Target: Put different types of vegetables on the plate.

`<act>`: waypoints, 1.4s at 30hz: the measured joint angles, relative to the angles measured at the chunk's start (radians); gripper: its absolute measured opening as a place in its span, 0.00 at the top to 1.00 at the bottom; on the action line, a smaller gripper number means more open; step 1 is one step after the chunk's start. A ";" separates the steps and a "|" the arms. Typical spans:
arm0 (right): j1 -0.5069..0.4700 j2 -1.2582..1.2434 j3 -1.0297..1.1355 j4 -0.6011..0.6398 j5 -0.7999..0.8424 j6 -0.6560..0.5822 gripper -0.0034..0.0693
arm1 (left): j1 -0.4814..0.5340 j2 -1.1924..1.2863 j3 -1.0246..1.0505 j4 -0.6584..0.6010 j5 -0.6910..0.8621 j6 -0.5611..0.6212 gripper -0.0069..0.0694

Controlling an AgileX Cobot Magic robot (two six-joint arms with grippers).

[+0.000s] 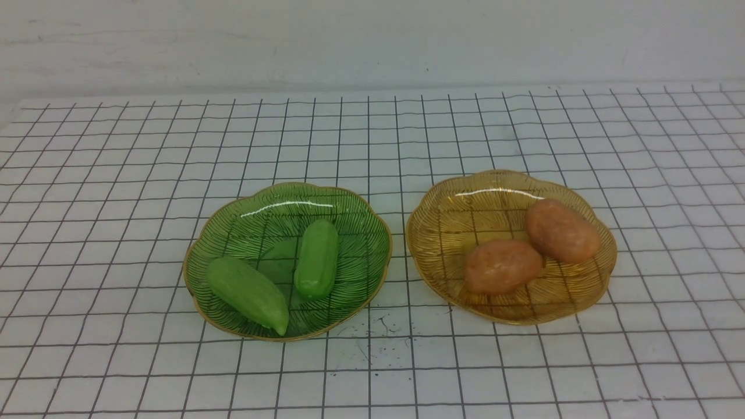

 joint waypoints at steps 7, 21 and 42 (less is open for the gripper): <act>0.000 0.000 0.000 0.000 0.000 0.001 0.97 | 0.000 -0.003 0.021 -0.017 -0.032 0.000 0.92; 0.000 0.000 0.000 -0.001 0.000 0.001 0.97 | 0.000 -0.003 0.021 -0.008 -0.017 0.001 0.92; 0.000 0.000 0.000 -0.001 0.000 0.001 0.97 | 0.156 -0.224 0.511 0.039 -0.441 0.001 0.92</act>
